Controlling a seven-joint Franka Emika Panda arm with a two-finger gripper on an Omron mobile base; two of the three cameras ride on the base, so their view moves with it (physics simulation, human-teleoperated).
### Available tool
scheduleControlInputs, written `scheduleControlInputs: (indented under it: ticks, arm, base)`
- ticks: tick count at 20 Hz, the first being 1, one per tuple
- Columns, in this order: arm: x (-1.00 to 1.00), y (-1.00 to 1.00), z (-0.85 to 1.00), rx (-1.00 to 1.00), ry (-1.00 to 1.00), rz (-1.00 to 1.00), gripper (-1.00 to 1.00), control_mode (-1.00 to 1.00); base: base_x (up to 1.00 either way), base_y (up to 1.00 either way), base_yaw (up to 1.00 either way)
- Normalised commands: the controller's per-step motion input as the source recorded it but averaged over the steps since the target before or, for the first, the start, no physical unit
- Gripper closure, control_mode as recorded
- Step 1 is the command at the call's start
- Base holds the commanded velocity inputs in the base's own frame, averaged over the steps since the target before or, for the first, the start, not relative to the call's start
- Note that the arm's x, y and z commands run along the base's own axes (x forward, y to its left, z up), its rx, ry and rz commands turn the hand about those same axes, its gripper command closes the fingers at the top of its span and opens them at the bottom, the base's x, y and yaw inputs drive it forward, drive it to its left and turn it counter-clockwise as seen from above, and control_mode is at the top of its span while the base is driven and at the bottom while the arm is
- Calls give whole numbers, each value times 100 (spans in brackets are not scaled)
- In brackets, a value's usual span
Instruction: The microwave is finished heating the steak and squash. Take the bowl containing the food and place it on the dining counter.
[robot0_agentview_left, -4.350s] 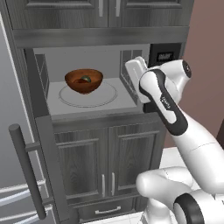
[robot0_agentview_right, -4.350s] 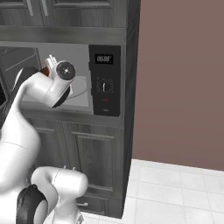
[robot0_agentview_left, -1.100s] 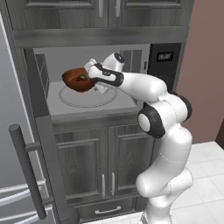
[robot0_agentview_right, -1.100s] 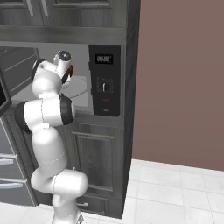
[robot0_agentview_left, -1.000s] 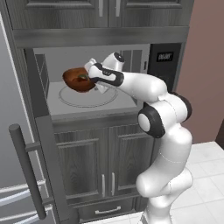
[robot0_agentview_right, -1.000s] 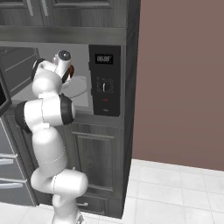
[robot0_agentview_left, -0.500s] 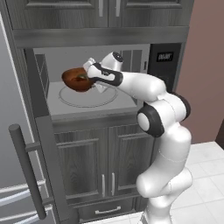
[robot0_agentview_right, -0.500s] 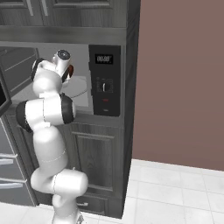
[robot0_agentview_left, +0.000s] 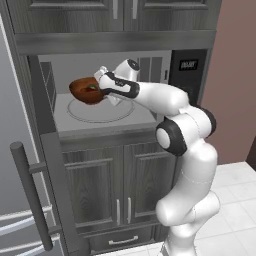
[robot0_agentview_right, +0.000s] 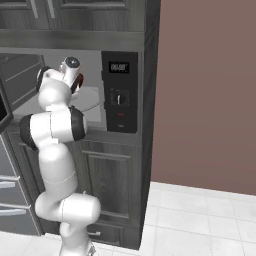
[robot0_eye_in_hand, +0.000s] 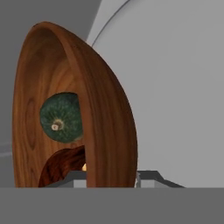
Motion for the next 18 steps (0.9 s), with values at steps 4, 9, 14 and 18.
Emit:
scheduleControlInputs:
  ticks: [4, 9, 14, 18]
  arm:
    - [-41, 0, 0, 0, 0, 0, 100, -100]
    - [-56, -2, 0, 0, -2, 0, 100, -100]
    - [-81, -19, 0, 4, -18, 0, 100, -100]
    - [-100, -45, 8, 8, -14, -3, 100, -100]
  base:
    - [0, 0, 0]
    - [0, 0, 0]
    - [0, 0, 0]
    - [0, 0, 0]
